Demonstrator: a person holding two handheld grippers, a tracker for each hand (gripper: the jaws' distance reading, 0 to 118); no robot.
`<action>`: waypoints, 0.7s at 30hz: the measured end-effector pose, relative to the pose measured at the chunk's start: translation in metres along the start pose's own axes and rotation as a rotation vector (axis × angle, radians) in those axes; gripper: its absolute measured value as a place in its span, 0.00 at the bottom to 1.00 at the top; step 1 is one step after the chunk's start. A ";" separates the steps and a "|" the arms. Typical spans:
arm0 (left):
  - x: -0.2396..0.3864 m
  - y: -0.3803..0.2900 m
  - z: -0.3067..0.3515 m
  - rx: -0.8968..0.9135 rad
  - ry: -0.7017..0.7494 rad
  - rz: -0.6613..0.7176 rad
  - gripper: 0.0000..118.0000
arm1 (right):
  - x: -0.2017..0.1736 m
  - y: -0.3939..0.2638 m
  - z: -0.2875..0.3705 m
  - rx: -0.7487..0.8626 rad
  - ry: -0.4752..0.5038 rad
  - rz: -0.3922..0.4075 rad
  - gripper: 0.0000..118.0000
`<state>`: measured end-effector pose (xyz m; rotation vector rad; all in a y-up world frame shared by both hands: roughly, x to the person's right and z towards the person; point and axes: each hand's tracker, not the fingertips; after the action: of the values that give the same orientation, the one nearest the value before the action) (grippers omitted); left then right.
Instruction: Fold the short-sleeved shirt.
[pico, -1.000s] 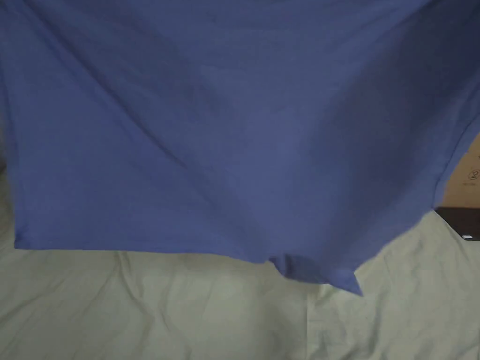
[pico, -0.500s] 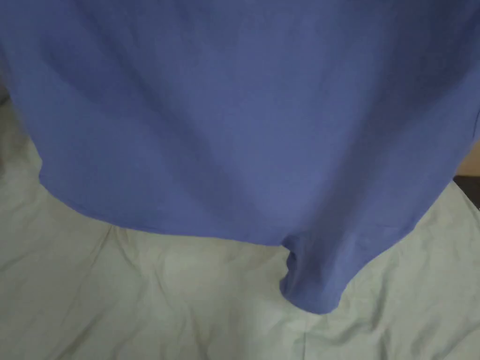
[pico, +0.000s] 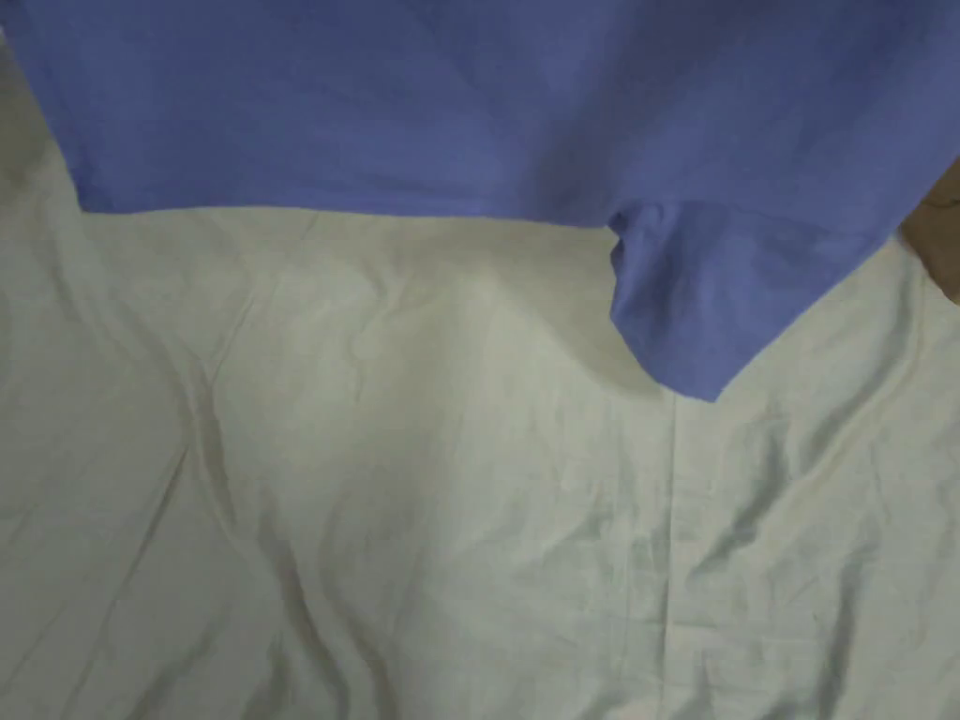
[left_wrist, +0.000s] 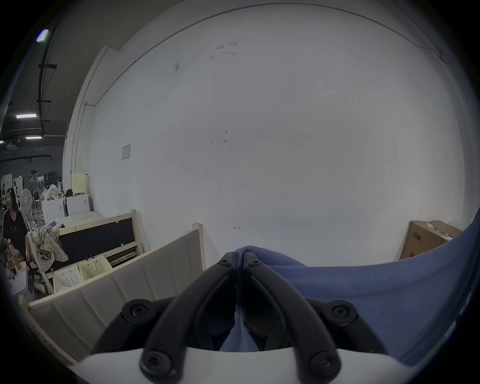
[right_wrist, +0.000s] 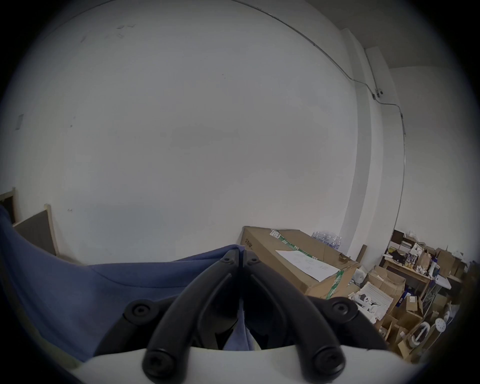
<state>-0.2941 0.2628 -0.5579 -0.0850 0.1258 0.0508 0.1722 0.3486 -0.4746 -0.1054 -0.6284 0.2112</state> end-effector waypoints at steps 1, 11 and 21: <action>-0.001 0.000 0.000 0.004 0.001 0.001 0.02 | -0.003 0.001 -0.008 0.005 -0.012 -0.009 0.01; 0.060 -0.045 -0.103 0.064 0.027 0.001 0.02 | -0.022 -0.033 -0.050 0.135 -0.088 -0.137 0.01; 0.051 -0.171 -0.072 -0.184 -0.014 -0.003 0.02 | 0.010 -0.165 -0.002 -0.087 0.058 -0.092 0.01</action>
<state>-0.2433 0.0887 -0.6221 -0.2681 0.1070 0.0603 0.2084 0.1899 -0.4433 -0.1655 -0.5836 0.0921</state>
